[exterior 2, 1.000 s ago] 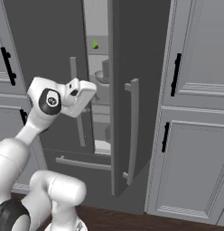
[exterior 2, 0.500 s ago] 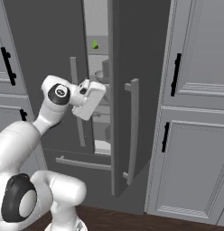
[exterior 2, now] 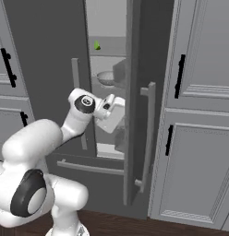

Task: Grab a lemon wedge from the fridge and one ice cube from the ice bowl, and put them in the glass of lemonade.

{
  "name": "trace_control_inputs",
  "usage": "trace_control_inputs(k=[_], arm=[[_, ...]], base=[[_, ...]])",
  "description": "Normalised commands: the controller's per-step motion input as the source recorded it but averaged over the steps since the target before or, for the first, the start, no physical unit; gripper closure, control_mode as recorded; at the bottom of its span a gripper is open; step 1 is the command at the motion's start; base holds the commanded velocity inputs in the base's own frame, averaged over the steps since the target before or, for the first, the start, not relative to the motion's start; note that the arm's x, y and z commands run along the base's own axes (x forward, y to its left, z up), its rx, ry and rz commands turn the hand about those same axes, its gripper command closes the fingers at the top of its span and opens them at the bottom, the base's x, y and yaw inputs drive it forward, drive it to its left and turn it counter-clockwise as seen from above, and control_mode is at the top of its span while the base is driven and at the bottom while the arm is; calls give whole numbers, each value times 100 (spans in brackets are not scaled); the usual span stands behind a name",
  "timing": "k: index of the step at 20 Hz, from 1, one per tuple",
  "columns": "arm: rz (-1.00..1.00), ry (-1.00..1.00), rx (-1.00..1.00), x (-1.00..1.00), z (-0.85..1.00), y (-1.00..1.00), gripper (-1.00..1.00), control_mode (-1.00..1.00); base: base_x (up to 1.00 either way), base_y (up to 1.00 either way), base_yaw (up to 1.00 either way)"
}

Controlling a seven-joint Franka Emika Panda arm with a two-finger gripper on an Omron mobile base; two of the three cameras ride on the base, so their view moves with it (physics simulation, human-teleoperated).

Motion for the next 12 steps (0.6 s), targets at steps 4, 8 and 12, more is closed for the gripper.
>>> trace_control_inputs(k=[4, 8, 12], arm=[[-18, -12, 0, 0, -4, -98, -100, -100], [-12, -23, 1, 0, 19, -100, -100, -100], [-4, -30, 5, 0, 7, -100, -100, -100]], base=[[0, 0, 0], [0, 0, 0], [0, 0, 0]])
